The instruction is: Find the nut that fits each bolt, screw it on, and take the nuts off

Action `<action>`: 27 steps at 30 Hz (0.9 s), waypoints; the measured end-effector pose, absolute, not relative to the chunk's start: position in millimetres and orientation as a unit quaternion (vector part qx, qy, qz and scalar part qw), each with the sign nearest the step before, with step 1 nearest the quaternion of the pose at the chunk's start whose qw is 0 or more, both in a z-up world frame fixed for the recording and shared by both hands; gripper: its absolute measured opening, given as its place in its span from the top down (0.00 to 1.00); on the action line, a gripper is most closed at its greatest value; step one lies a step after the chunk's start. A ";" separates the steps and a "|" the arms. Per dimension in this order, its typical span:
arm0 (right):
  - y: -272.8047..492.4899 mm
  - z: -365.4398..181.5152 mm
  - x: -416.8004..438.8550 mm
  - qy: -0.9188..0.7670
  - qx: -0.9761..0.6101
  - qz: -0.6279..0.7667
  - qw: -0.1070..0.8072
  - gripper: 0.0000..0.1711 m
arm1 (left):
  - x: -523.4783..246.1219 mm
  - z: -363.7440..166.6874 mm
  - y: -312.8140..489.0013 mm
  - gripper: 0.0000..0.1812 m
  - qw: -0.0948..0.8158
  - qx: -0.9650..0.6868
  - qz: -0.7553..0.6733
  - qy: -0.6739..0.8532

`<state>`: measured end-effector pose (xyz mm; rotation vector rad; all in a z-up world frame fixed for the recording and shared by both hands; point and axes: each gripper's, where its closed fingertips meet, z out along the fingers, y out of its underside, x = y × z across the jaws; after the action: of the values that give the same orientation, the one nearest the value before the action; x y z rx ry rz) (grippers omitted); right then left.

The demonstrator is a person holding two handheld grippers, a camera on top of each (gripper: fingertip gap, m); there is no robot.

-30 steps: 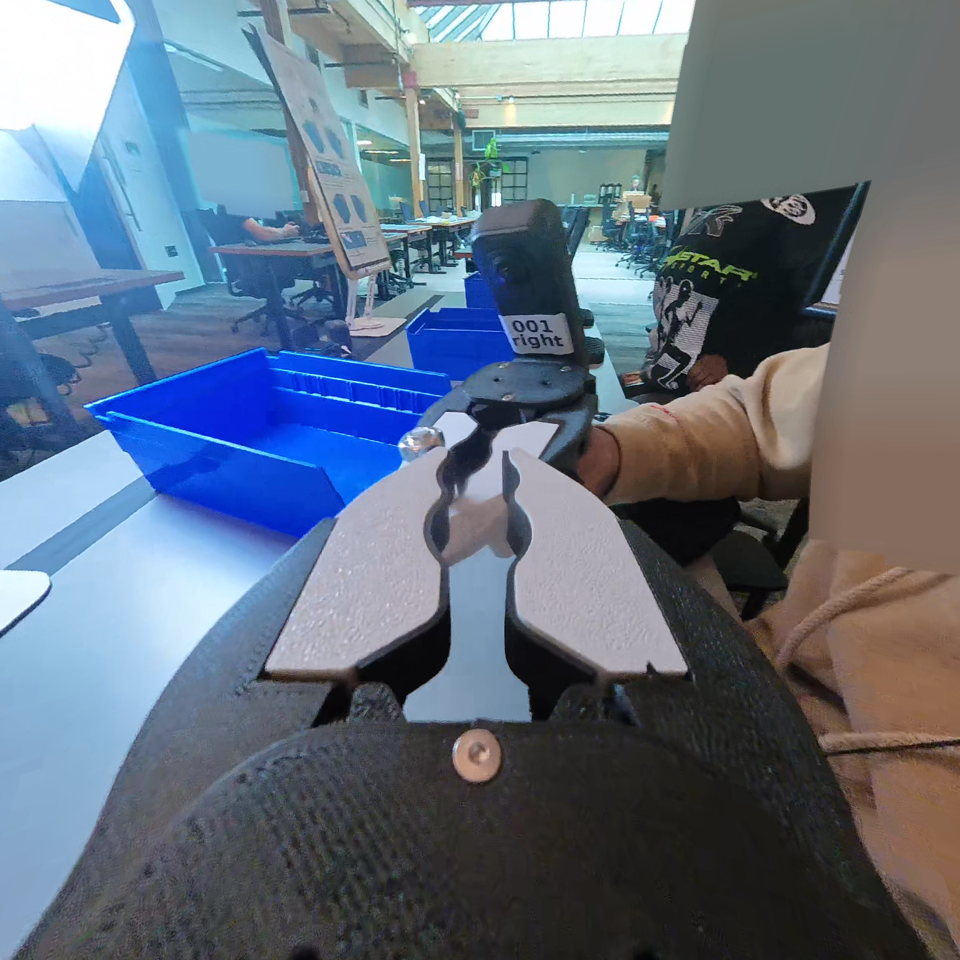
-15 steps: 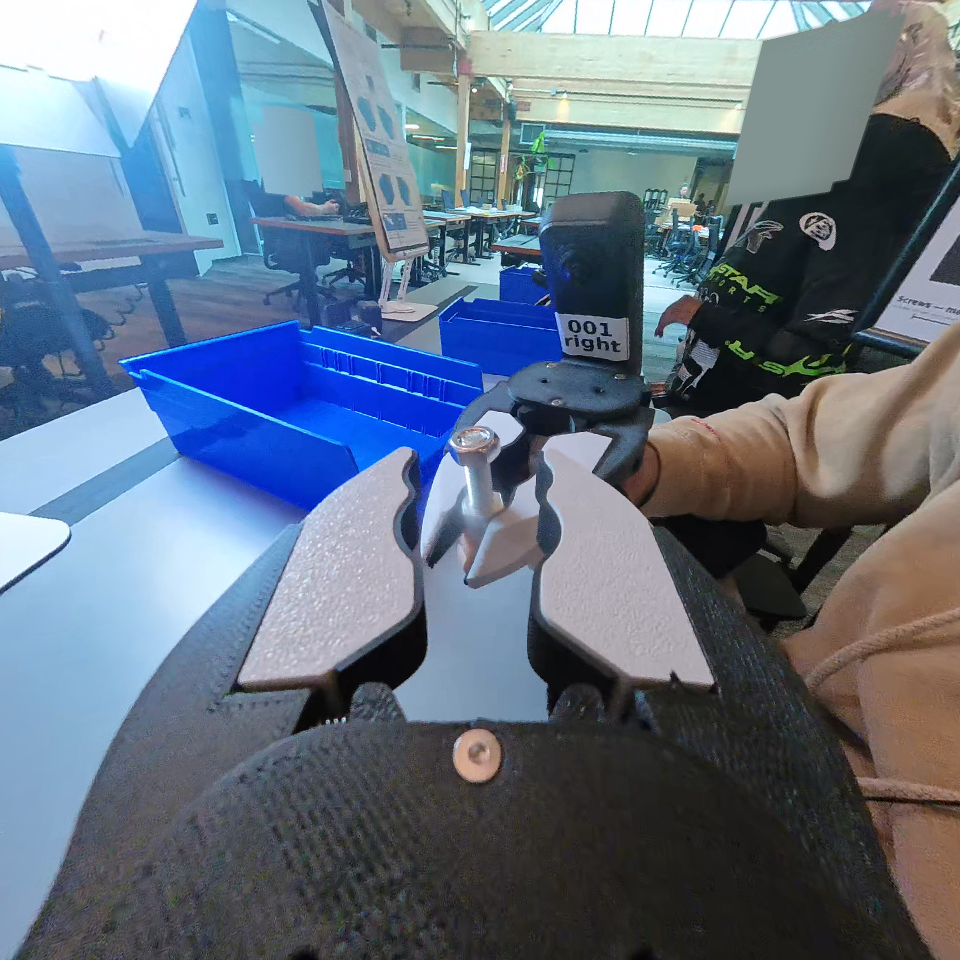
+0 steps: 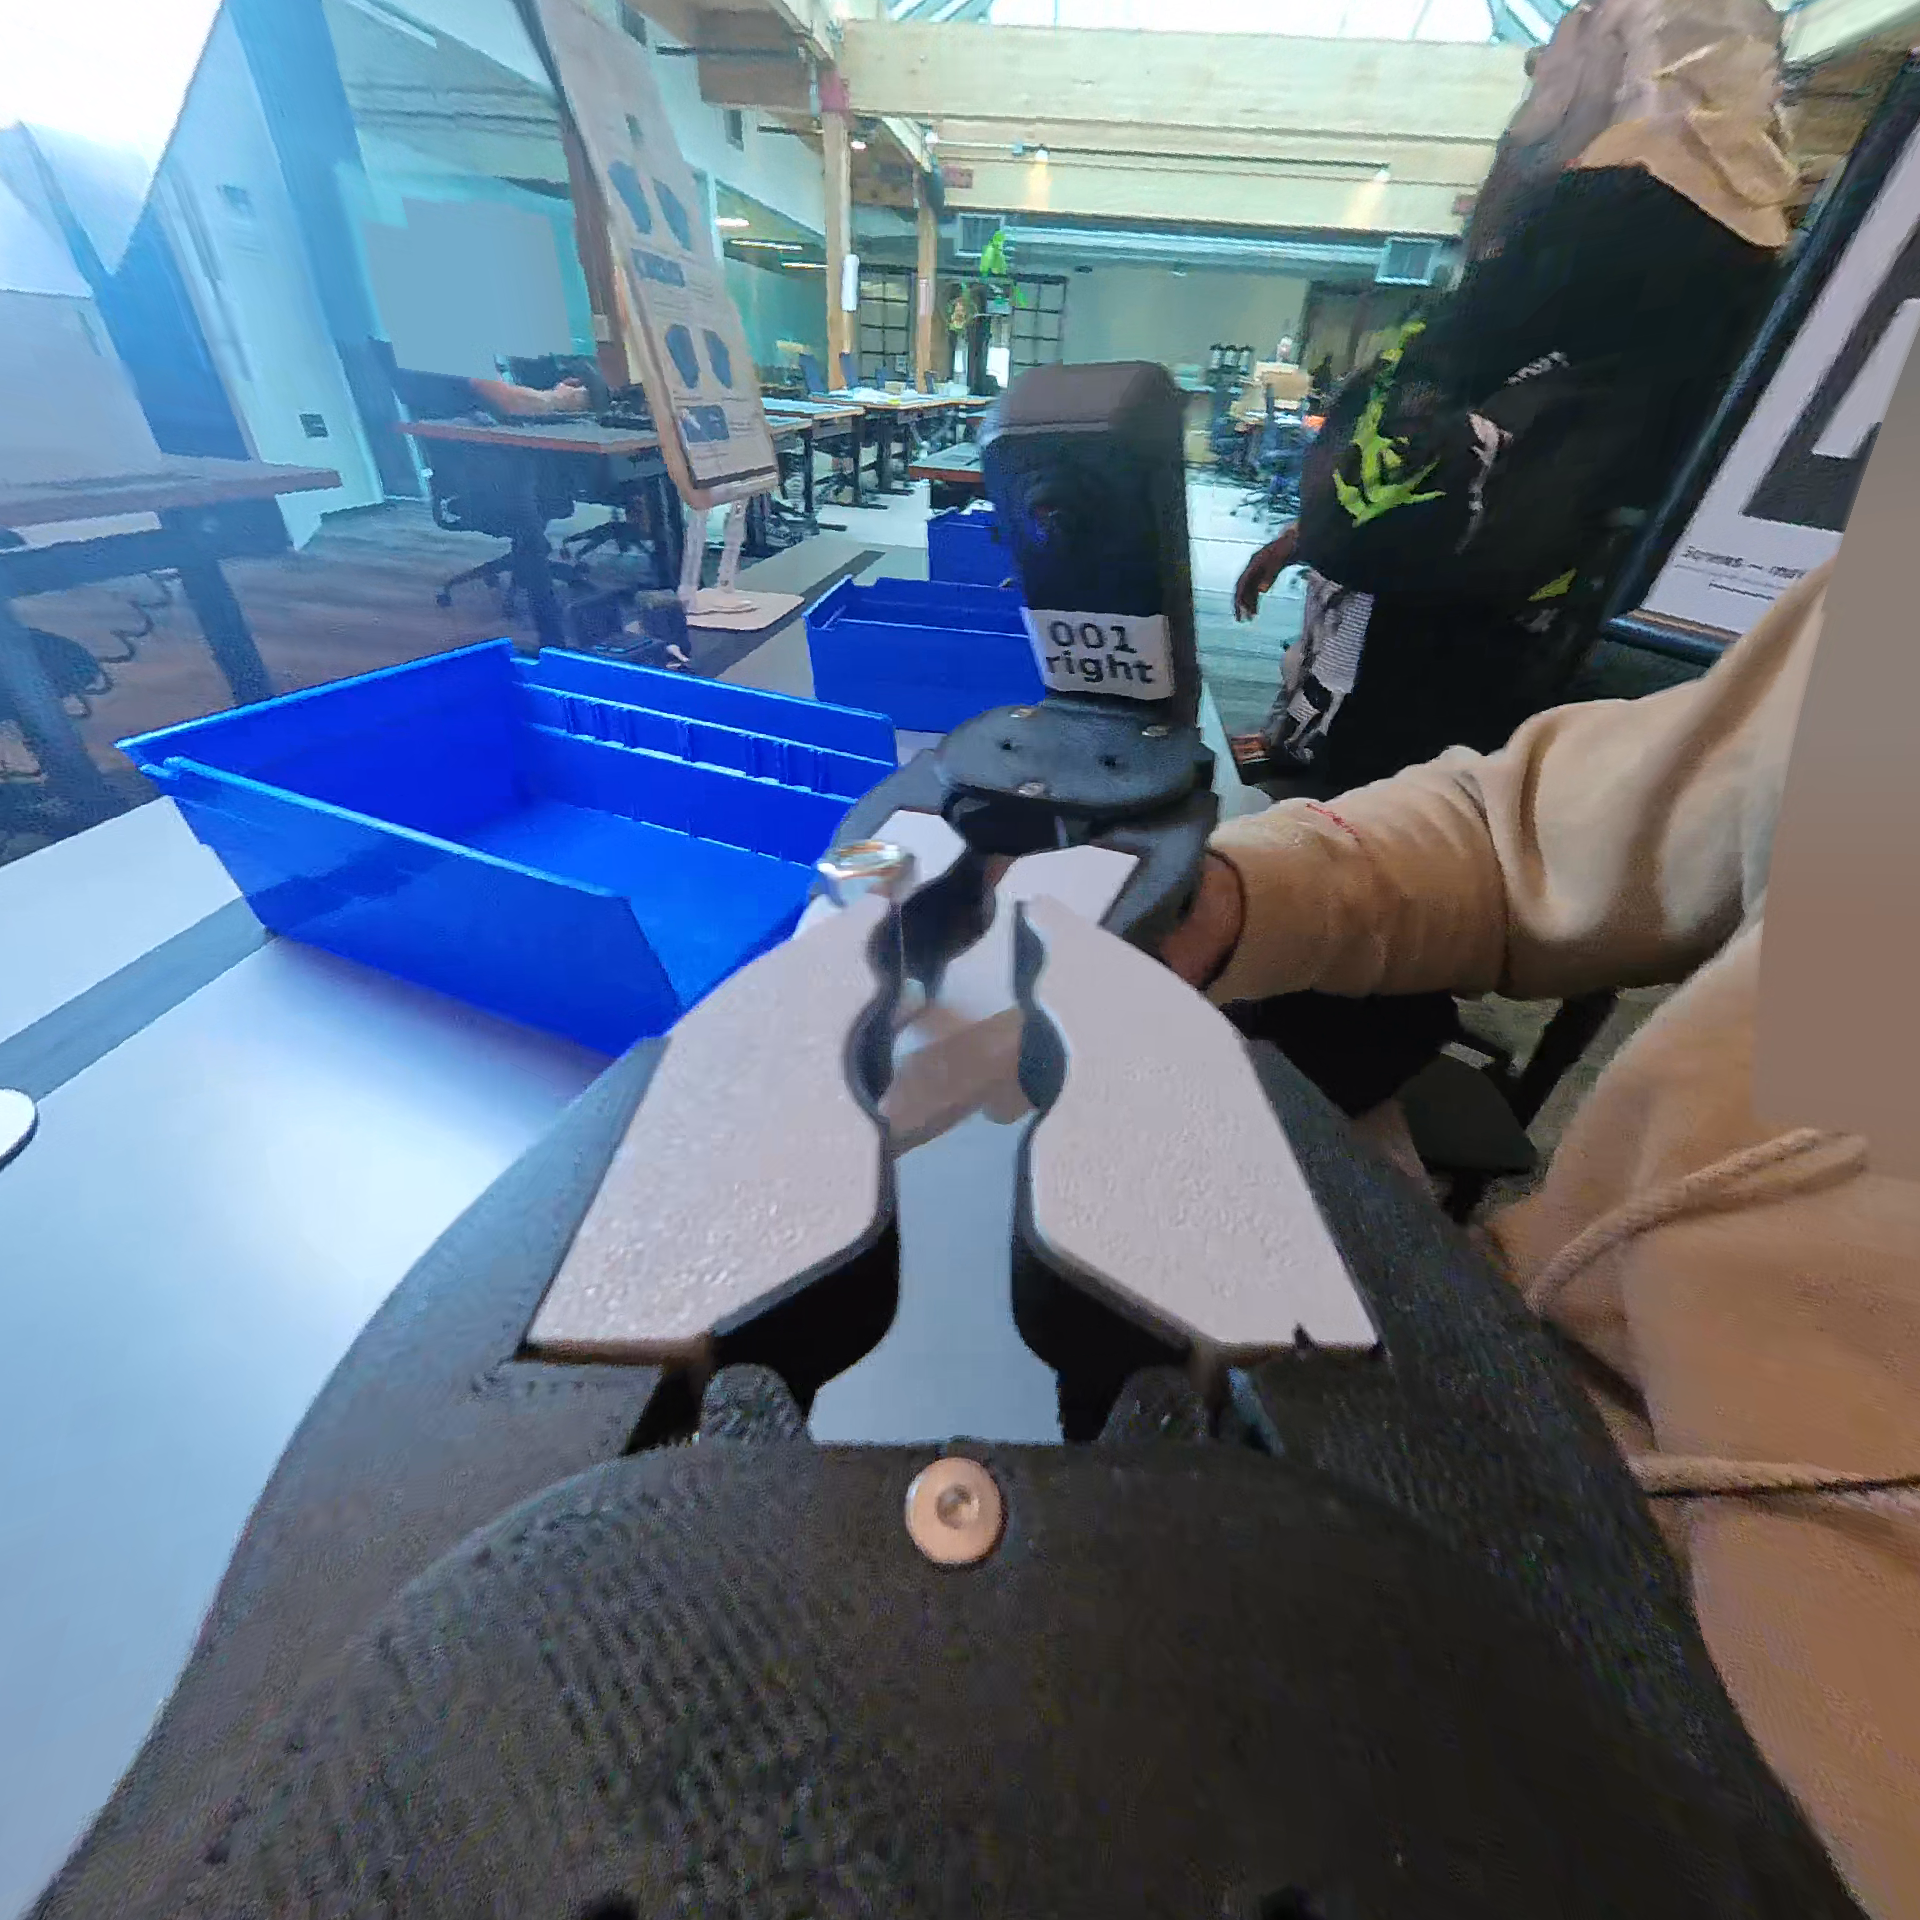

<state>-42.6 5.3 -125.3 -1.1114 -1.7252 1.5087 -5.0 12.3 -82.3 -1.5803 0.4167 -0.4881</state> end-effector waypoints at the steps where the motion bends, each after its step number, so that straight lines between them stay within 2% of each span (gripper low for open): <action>1: 9.6 -125.0 -43.3 -0.643 -0.423 0.566 0.295 0.91 | 0.0 -78.4 6.6 0.96 0.659 -0.688 -0.227 0.201; 4: 15.9 -123.1 -43.5 -0.637 -0.430 0.567 0.297 0.91 | -2.0 -73.5 5.8 0.92 0.668 -0.684 -0.216 0.200; 6: 10.9 -123.5 -42.7 -0.642 -0.423 0.568 0.295 0.91 | -13.3 -76.6 13.7 0.87 0.674 -0.692 -0.194 0.170; 8: 3.8 -126.0 -42.0 -0.650 -0.416 0.566 0.290 0.91 | -19.7 -82.0 20.8 0.76 0.672 -0.702 -0.184 0.147; 9: 1.2 -127.0 -41.8 -0.653 -0.414 0.566 0.288 0.91 | -17.4 -84.0 21.5 0.76 0.668 -0.704 -0.187 0.150; 11: 1.9 -127.2 -42.3 -0.652 -0.415 0.564 0.289 0.91 | -6.2 -85.6 15.8 0.83 0.655 -0.706 -0.201 0.177; 12: 5.3 -126.6 -43.0 -0.648 -0.420 0.564 0.292 0.91 | -1.6 -83.2 10.4 0.95 0.654 -0.700 -0.208 0.197; 15: 15.3 -124.0 -43.8 -0.637 -0.430 0.567 0.295 0.91 | -1.1 -76.0 7.6 0.92 0.665 -0.691 -0.203 0.199; 20: 1.2 -128.1 -41.9 -0.655 -0.415 0.562 0.288 0.91 | -18.6 -83.0 22.7 0.76 0.672 -0.704 -0.175 0.147; 21: -0.7 -129.0 -41.9 -0.657 -0.413 0.561 0.286 0.91 | -16.7 -85.8 23.0 0.76 0.666 -0.709 -0.173 0.153; 22: -0.3 -129.1 -42.3 -0.656 -0.415 0.561 0.286 0.91 | -10.8 -88.5 20.0 0.83 0.656 -0.713 -0.177 0.172; 23: 2.3 -128.4 -42.8 -0.653 -0.419 0.562 0.288 0.91 | -6.1 -87.5 16.1 0.87 0.654 -0.711 -0.183 0.185; 24: 6.4 -127.6 -43.4 -0.649 -0.424 0.562 0.289 0.91 | 0.5 -84.8 10.0 0.96 0.653 -0.702 -0.195 0.207; 27: 14.9 -125.3 -43.6 -0.640 -0.432 0.564 0.293 0.91 | 1.5 -80.0 7.6 0.94 0.658 -0.697 -0.190 0.212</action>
<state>-43.6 14.9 -125.3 -1.1505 -1.7048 1.5011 1.5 7.6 -80.0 -1.5777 0.4801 -0.4305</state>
